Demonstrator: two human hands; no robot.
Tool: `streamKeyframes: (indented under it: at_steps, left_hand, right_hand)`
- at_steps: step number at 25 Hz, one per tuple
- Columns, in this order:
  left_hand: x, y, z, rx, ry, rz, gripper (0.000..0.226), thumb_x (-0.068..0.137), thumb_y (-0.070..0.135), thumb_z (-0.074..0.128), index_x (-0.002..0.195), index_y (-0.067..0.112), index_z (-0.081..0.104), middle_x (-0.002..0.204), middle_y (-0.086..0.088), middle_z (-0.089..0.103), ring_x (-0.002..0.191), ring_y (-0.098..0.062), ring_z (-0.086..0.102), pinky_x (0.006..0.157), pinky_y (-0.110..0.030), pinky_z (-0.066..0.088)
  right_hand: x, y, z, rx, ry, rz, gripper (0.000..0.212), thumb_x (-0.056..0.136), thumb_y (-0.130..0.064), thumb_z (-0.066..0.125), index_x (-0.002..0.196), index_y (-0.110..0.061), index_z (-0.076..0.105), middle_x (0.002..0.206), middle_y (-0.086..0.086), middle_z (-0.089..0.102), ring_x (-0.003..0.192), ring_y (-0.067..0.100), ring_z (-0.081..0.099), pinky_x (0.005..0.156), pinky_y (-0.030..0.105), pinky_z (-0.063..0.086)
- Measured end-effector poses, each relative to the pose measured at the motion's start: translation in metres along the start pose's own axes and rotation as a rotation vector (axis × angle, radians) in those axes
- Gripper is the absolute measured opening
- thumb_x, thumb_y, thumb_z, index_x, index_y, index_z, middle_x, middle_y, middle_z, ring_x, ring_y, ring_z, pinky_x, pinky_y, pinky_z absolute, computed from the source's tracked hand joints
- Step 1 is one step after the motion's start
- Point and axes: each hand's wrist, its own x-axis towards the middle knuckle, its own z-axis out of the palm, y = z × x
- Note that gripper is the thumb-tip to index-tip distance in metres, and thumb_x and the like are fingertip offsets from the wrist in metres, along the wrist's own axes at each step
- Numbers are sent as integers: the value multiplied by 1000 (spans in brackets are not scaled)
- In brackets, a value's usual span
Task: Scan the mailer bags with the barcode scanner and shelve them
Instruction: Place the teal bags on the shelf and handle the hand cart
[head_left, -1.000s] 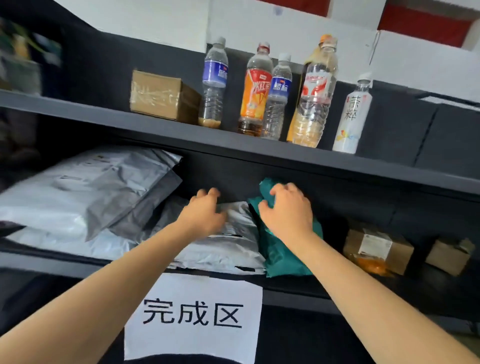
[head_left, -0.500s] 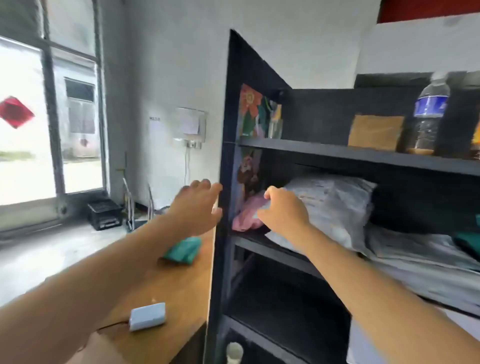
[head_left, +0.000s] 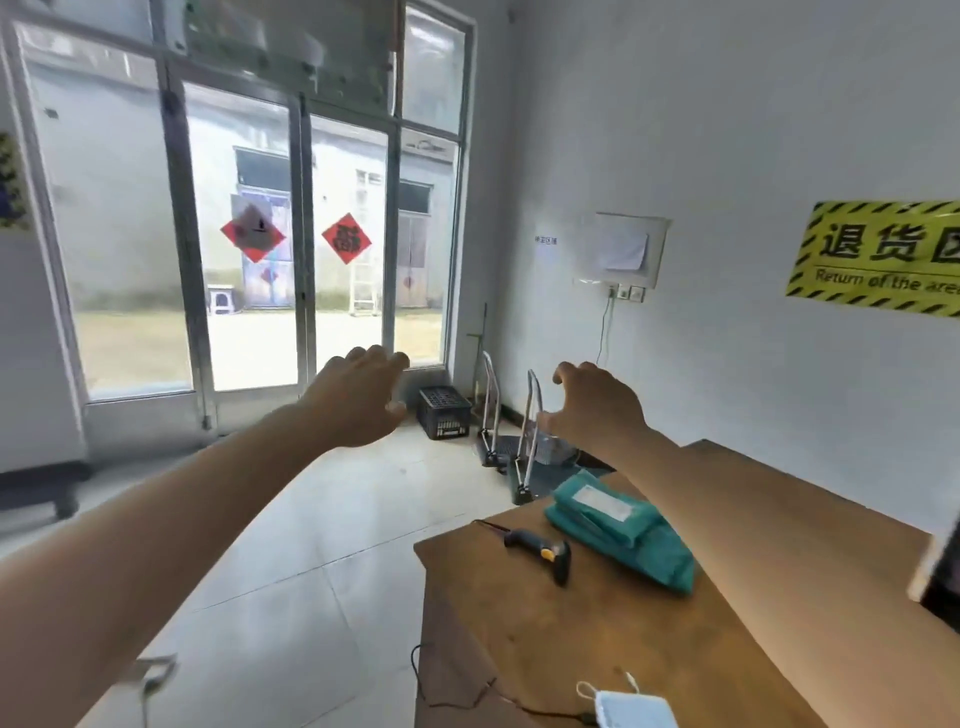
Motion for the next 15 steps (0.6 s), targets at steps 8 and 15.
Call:
streamKeyframes:
  at_steps: [8,15]
  left_hand:
    - [140,-121,82,-31,-88,-8,51,91,36,52,136,16,39,128,-8,52,119,-25,48,98,-38,37]
    - [258,-204,180,-146,-246,57,58,91,35,53,142,16,34,132,-7,49,122,-24,46,100,-38,39]
  right_hand:
    - [185,-47,89,132,-145,29,61,81,-30,65,135,-12,44,113,8,61,100,22,54,76,30,43]
    - [322,-63,181,87,-250,89,64,79,-34,68,134,-12,44,117,6,58,106,22,56,84,34,48]
